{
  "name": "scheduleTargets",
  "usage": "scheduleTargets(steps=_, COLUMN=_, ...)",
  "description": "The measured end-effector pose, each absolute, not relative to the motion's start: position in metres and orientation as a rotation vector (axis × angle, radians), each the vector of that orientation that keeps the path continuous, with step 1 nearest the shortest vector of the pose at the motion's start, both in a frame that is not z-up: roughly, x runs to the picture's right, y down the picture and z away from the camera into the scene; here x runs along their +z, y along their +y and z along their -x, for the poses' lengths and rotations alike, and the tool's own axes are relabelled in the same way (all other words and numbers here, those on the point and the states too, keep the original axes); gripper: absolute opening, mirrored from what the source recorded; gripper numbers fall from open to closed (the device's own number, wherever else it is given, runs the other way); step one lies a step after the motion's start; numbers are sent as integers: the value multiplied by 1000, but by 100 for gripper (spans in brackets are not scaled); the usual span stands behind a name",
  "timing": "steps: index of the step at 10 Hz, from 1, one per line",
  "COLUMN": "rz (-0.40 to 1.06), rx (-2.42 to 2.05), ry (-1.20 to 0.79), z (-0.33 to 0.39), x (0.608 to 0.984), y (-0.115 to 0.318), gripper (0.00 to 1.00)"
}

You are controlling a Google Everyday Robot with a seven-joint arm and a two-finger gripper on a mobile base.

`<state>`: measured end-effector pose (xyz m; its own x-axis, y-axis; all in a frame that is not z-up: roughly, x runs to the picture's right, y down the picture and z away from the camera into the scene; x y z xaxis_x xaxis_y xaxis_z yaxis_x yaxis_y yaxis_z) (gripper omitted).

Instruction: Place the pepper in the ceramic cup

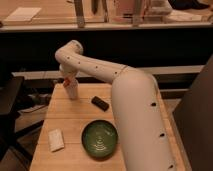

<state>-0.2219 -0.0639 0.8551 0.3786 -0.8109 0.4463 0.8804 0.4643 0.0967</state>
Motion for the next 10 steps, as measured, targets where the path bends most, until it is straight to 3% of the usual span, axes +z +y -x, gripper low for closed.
scheduleTargets(steps=1, rz=168, rx=-1084, ry=-470, z=221, x=856, y=-63, gripper=22)
scheduleTargets(steps=5, rz=168, rx=-1073, ry=-466, z=217, x=858, y=-62, gripper=24)
scheduleTargets(steps=7, rz=169, rx=-1068, ry=-466, z=217, x=859, y=-62, gripper=33)
scheduleTargets(steps=10, rz=170, rx=-1063, ry=-466, z=216, x=860, y=-61, gripper=36)
